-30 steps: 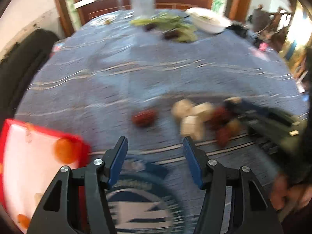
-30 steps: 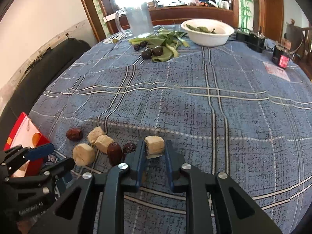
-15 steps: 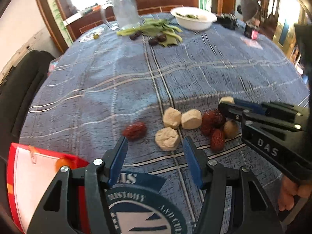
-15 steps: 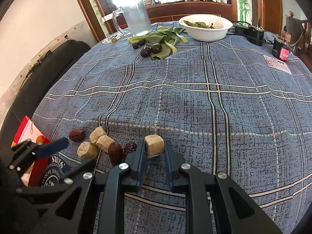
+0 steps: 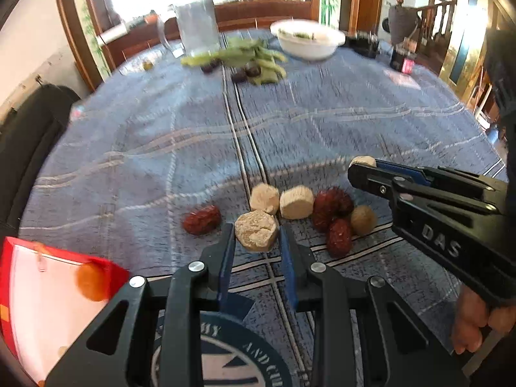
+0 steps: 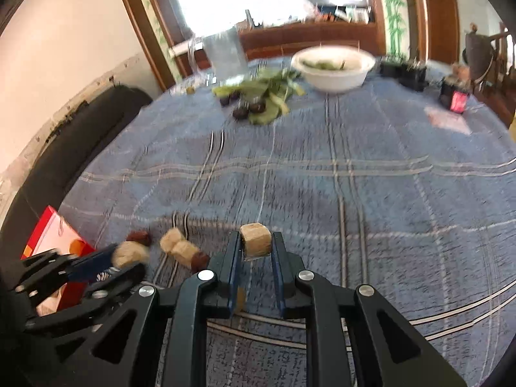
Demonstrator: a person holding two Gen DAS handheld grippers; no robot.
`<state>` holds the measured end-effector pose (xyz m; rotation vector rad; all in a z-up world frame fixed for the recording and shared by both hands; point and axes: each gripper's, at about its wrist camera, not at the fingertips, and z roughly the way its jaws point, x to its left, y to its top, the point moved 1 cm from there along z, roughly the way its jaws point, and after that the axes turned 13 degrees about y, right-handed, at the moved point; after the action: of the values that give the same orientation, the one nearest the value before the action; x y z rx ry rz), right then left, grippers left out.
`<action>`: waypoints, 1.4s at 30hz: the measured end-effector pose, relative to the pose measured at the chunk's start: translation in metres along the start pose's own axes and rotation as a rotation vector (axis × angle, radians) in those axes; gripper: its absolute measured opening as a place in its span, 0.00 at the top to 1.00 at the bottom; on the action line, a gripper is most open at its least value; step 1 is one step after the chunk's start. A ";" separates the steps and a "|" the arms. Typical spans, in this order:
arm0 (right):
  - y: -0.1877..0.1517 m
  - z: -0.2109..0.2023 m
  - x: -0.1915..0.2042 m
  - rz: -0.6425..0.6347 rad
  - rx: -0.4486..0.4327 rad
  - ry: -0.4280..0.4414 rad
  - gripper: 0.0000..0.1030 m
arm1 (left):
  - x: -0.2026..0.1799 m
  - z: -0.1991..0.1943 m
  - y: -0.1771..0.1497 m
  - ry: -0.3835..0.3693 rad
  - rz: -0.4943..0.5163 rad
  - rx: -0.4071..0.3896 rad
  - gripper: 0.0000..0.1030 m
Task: Organize fruits
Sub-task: 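Grasp a beige round lump with the left gripper while the right holds the cube, then carry the lump and cube over the red tray and open both grippers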
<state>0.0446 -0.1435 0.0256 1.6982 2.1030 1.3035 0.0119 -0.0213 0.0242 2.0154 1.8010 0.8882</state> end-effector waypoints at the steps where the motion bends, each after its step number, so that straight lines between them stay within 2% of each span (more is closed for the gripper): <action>1: 0.001 -0.003 0.000 0.006 -0.015 0.009 0.84 | 0.002 -0.008 -0.001 0.018 -0.004 -0.023 0.71; 7: 0.001 -0.019 0.004 0.006 -0.101 0.050 0.84 | 0.019 -0.065 -0.016 0.178 -0.020 -0.202 0.71; 13: -0.001 -0.022 0.011 -0.027 -0.132 0.052 0.84 | 0.050 -0.099 -0.037 0.280 -0.096 -0.288 0.71; 18: -0.004 -0.017 0.008 -0.030 -0.124 0.019 0.84 | 0.074 -0.116 -0.052 0.318 -0.139 -0.306 0.71; 26: -0.008 -0.009 0.003 -0.044 -0.115 -0.059 0.84 | 0.104 -0.132 -0.071 0.334 -0.196 -0.328 0.71; 33: -0.008 -0.012 0.004 -0.036 -0.120 -0.091 0.84 | 0.133 -0.135 -0.090 0.352 -0.241 -0.314 0.71; 37: -0.011 -0.021 0.031 -0.067 -0.139 -0.053 0.84 | 0.150 -0.134 -0.101 0.360 -0.268 -0.300 0.71; 42: -0.028 -0.022 0.090 -0.133 -0.129 0.084 0.84 | 0.168 -0.131 -0.113 0.369 -0.298 -0.281 0.71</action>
<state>-0.0204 -0.0777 0.0550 1.4506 2.0858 1.4590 -0.1542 0.1377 0.0993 1.4346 1.9583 1.3914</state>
